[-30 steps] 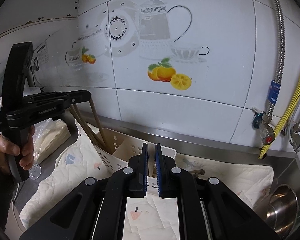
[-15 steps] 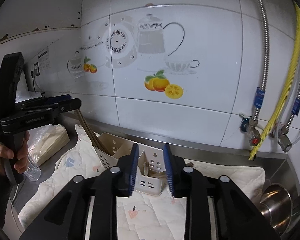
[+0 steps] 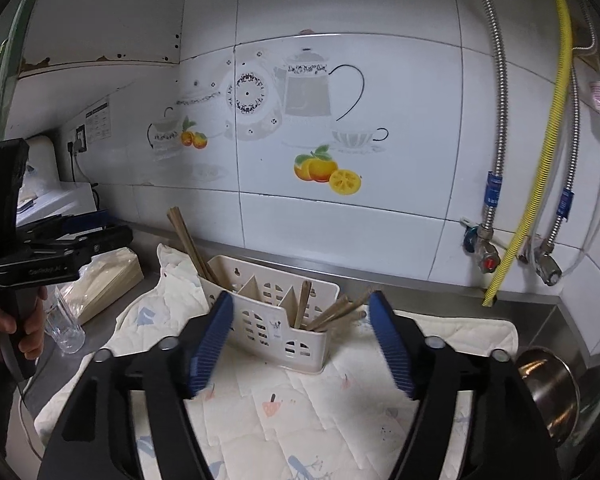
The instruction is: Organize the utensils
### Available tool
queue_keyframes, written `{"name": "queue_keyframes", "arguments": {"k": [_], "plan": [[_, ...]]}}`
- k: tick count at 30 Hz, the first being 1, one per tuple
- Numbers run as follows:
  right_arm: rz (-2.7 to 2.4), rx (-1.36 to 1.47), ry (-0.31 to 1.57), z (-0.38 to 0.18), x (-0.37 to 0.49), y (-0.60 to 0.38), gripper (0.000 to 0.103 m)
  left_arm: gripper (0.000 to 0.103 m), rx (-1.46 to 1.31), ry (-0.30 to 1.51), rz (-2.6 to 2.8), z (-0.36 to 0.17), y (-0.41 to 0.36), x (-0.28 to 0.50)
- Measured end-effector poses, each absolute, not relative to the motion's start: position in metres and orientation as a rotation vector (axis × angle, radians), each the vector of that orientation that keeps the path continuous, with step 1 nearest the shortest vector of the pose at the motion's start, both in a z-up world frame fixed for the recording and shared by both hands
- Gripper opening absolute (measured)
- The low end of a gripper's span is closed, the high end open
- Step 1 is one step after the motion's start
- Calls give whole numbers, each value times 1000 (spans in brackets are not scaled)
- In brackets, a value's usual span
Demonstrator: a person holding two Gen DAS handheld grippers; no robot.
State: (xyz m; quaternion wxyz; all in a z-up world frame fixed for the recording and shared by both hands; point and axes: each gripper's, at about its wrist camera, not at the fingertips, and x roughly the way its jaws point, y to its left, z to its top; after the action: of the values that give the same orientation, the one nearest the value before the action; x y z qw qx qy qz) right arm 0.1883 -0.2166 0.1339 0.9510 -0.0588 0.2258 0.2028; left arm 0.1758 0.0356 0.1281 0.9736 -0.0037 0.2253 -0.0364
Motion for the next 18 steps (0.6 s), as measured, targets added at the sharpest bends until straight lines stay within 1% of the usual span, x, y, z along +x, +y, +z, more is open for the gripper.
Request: {"name": "queue_keyframes", "arguments": {"k": [3, 4, 6, 8, 12, 18], "plan": [[413, -111, 462, 130, 181, -219, 80, 98, -10, 447, -68, 124, 36, 164], [412, -108, 467, 127, 179, -220, 83, 98, -12, 447, -68, 122, 36, 160], [406, -107, 470, 123, 174, -220, 83, 98, -15, 444, -67, 119, 37, 153], [399, -109, 474, 117, 168, -221, 87, 98, -19, 447, -65, 113, 37, 146], [377, -108, 478, 107, 160, -222, 90, 98, -35, 463, -69, 102, 38, 136], [365, -103, 495, 94, 150, -221, 91, 98, -53, 483, -49, 86, 40, 123]]}}
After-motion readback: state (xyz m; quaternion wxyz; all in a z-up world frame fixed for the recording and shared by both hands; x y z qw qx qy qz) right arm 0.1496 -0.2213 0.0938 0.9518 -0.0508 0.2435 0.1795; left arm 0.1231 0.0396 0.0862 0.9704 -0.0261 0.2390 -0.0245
